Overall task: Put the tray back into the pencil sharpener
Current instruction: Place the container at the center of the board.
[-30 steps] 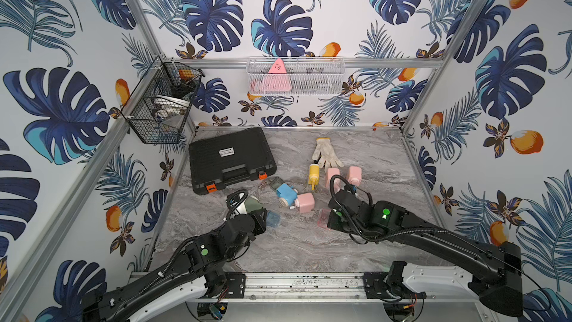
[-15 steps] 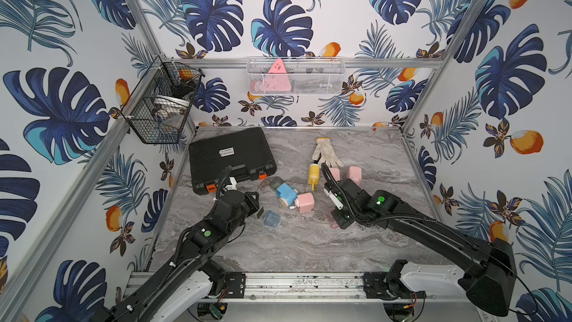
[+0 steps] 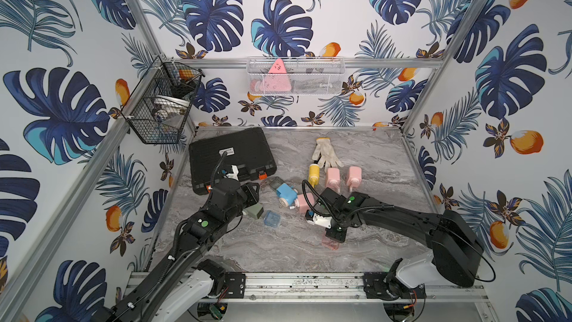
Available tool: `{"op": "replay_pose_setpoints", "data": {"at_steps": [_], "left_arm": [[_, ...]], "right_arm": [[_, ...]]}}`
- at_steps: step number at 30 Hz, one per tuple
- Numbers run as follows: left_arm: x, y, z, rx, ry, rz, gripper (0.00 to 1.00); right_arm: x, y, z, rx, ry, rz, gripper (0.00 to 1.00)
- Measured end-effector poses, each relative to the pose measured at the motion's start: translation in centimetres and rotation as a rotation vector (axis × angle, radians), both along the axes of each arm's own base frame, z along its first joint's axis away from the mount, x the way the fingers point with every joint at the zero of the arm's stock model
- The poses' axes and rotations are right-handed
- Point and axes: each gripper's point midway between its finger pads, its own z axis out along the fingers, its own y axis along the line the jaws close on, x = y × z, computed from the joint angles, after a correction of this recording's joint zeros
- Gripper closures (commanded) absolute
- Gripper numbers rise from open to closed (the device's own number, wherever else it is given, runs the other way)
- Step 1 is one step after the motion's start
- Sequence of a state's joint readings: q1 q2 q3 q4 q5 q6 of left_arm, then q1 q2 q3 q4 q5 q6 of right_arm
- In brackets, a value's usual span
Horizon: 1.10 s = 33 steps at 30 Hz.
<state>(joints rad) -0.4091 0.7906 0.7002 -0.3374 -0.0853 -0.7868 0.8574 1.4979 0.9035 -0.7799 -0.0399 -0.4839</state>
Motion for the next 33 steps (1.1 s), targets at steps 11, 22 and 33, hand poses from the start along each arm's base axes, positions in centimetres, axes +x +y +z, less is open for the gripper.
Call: {"op": "replay_pose_setpoints", "data": {"at_steps": [11, 22, 33], "left_arm": [[-0.7, 1.2, 0.1, 0.063, 0.005, 0.025, 0.59], [1.7, -1.1, 0.4, 0.184, -0.025, -0.130, 0.32], [2.9, -9.6, -0.6, 0.260, -0.172, -0.608, 0.27]], "right_arm": [[0.0, 0.2, -2.1, -0.029, 0.015, 0.064, 0.67], [2.1, 2.3, 5.9, 0.242, -0.223, -0.054, 0.50], [6.8, -1.2, 15.2, 0.610, -0.428, -0.949, 0.47]]}}
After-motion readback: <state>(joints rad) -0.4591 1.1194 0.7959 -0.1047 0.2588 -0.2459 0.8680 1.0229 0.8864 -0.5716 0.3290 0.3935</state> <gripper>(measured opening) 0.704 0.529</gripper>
